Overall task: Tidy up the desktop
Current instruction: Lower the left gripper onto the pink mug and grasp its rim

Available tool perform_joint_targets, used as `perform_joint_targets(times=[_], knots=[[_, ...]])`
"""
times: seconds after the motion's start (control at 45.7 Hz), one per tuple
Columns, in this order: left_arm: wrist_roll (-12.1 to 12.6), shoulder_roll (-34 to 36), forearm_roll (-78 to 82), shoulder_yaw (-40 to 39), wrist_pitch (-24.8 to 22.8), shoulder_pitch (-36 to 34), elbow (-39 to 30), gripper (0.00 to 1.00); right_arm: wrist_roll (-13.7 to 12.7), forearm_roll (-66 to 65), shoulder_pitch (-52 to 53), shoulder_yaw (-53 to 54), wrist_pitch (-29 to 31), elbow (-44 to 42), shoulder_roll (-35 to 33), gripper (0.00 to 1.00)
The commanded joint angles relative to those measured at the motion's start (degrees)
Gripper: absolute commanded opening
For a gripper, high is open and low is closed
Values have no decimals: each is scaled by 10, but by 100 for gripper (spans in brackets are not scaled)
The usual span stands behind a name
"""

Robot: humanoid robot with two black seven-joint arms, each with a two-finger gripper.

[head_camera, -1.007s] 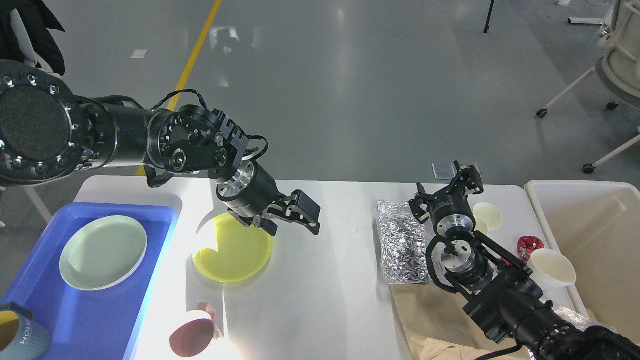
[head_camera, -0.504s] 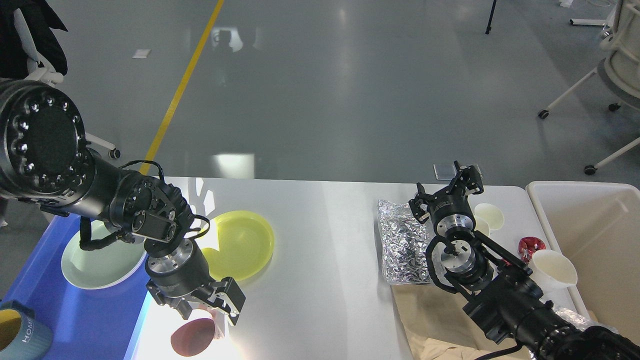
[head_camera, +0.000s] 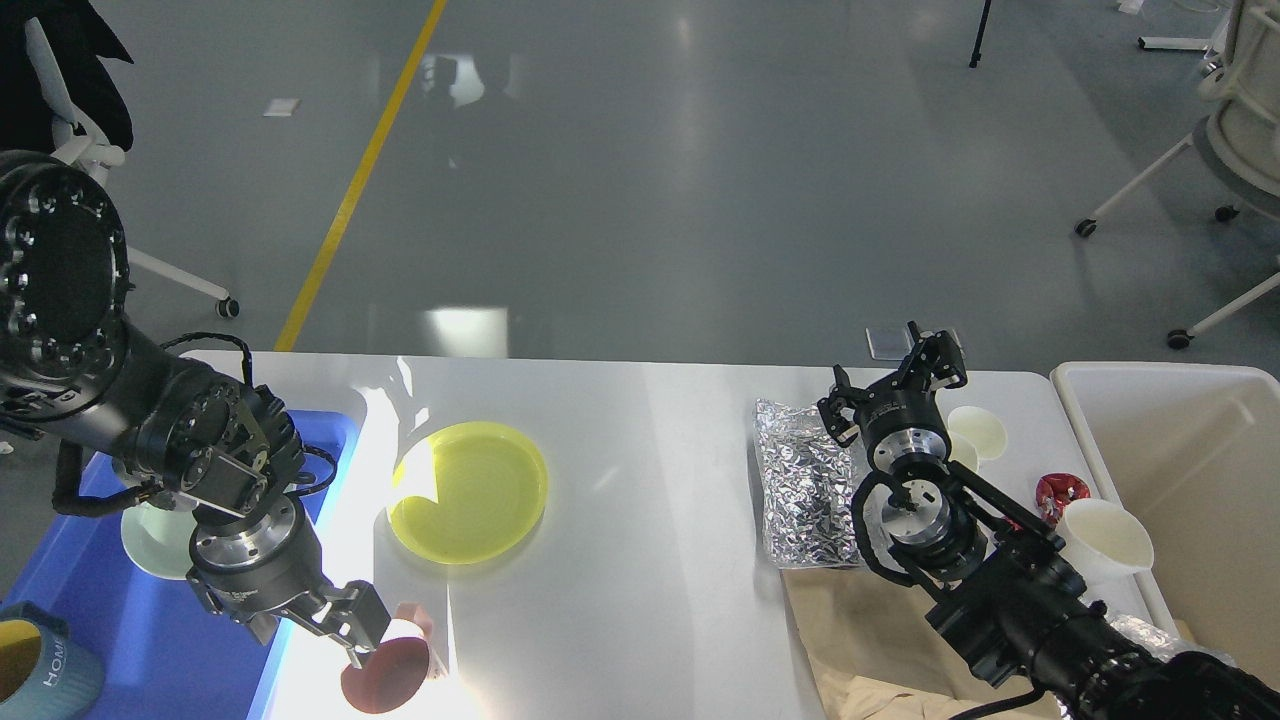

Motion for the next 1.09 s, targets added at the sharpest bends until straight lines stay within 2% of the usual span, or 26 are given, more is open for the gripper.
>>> perform_joint_targets(times=[0.0, 0.153, 0.328, 0.482, 0.876, 0.985, 1.073], knots=[[8, -2, 0, 4, 22, 15, 0, 97, -1, 0, 0, 0, 0, 0, 0, 100], [34, -2, -1, -1, 76, 44, 1, 96, 0, 0, 0, 0, 0, 0, 0, 100], [38, -4, -6, -4, 98, 79, 6, 95, 0, 0, 0, 0, 0, 0, 0, 100], [55, -3, -11, -22, 136, 104, 9, 95, 0, 0, 0, 0, 0, 0, 0, 100], [62, -5, -21, -31, 215, 133, 9, 90, 0, 0, 1, 1, 0, 0, 0, 100], [62, -6, -35, -33, 220, 136, 9, 86, 0, 0, 1, 0, 0, 0, 0, 100], [62, -7, -37, -33, 219, 141, 9, 73, -1, 0, 1, 0, 0, 0, 0, 100]])
